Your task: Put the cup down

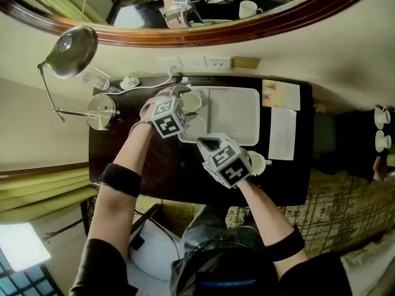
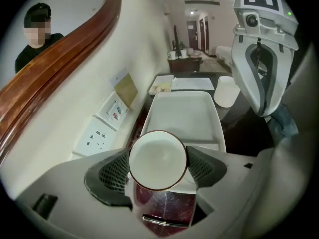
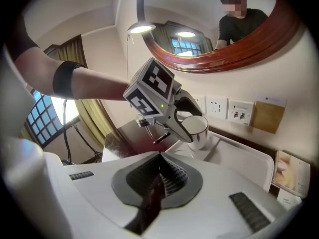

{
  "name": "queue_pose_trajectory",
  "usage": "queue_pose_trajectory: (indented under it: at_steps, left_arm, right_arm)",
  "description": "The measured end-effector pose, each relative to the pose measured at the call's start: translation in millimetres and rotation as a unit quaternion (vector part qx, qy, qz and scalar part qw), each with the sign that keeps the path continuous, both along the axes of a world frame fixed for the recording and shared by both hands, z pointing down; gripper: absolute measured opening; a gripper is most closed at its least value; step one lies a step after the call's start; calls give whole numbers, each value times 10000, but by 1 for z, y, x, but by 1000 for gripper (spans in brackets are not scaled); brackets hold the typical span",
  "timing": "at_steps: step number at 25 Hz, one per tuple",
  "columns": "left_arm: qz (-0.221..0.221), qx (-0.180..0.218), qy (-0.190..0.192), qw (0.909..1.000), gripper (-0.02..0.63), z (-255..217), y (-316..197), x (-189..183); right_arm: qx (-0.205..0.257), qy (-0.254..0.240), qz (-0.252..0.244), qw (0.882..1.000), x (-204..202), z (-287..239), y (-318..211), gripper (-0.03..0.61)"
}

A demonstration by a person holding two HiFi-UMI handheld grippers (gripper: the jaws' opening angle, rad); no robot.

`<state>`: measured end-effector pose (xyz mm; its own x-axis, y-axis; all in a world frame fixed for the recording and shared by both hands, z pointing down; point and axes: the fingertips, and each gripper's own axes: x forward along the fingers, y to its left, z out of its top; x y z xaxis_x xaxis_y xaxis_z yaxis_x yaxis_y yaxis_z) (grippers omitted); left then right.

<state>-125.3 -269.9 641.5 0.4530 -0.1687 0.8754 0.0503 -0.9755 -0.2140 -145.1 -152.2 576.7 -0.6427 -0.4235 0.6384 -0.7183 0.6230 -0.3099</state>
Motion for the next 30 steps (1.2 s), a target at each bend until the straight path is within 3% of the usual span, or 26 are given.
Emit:
queue_pose_trajectory:
  at_steps: [6,17,22,30]
  left_arm:
    - [198,19,-15,9998,354,7,-13,1]
    - [-175,-424,226,9987,356,7,-15,6]
    - [-278,-174,372,9988,405,-1,-18,10]
    - [-612,69,492,9969,410,-39,-4,16]
  right_arm:
    - [-4,49,-15,10000,-8,11,-7,11]
    - [-40,20,88,10000,-4,14,-8,11]
    - [7,13,106,9999,0,10,-7,11]
    - [94,45,-32,9999,7,-10,4,11]
